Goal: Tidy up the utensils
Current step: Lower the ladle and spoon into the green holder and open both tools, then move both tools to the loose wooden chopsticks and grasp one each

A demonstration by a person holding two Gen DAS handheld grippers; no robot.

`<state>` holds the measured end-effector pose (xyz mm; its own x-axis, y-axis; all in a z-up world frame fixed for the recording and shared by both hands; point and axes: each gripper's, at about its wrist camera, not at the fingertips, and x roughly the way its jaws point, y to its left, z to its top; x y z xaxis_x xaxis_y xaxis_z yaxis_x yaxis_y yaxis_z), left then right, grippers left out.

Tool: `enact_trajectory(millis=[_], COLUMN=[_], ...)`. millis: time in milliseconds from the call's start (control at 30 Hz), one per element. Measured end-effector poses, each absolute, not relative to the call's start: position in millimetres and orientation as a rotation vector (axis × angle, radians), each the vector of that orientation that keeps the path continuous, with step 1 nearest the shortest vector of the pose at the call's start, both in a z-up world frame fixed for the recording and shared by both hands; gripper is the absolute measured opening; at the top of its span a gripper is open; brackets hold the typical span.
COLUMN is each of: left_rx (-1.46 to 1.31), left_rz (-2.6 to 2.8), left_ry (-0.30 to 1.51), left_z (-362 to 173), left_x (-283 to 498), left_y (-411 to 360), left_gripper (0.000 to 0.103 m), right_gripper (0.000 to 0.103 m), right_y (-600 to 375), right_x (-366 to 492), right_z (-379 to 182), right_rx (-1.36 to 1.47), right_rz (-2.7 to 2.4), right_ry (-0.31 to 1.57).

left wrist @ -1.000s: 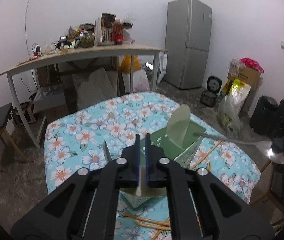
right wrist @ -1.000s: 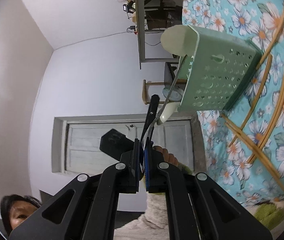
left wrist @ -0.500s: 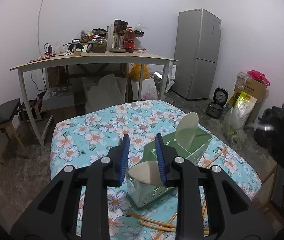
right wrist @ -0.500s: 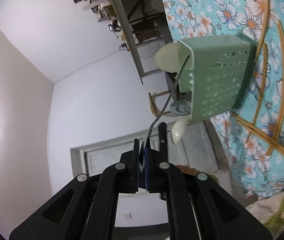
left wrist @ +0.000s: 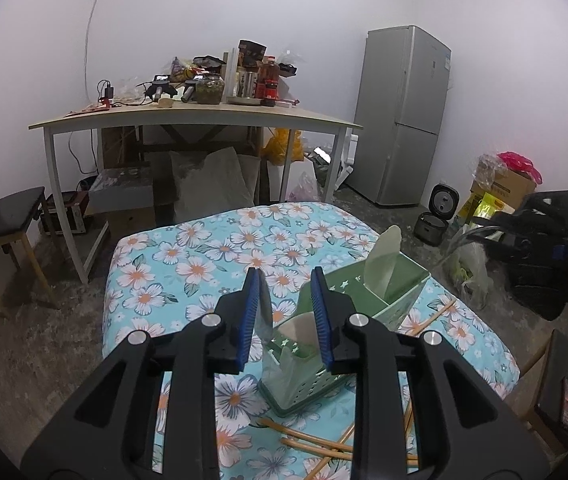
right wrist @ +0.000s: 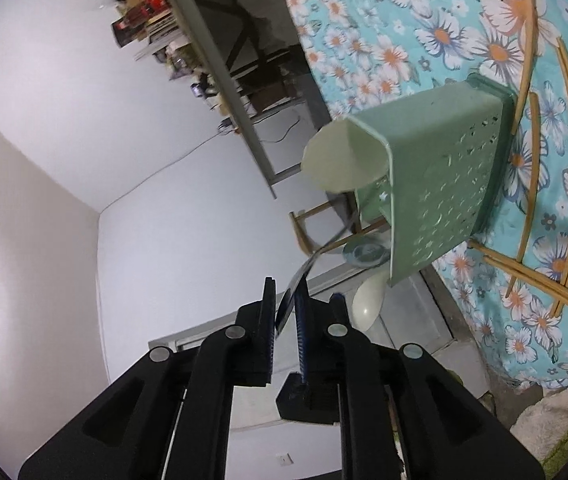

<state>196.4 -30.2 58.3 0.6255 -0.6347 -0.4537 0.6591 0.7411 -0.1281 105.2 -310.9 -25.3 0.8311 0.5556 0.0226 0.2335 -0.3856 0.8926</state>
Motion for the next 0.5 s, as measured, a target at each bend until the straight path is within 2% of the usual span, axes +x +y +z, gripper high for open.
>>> enact_trajectory(millis=[167,367,500], left_rx=[0.053,0.043,0.026], left_rz=[-0.732,-0.716,-0.701], left_ry=[0.501,0.505,0.507], left_z=[59.3,59.1,60.2], left_x=[193.8,193.0,185.6], left_y=[-28.0,-23.9,-15.0], left_gripper=[0.031,0.036,0.041], right_gripper=[0.036,0.045,0.048], right_y=[-321.2,-336.8,-344.0], right_x=[117.2,113.8,96.1], right_z=[-16.4,-1.9,10.9], right_rx=[1.952,1.921,1.847], right_rz=[0.376,0.369,0.399], right_ry=[0.570,0.510,0.470])
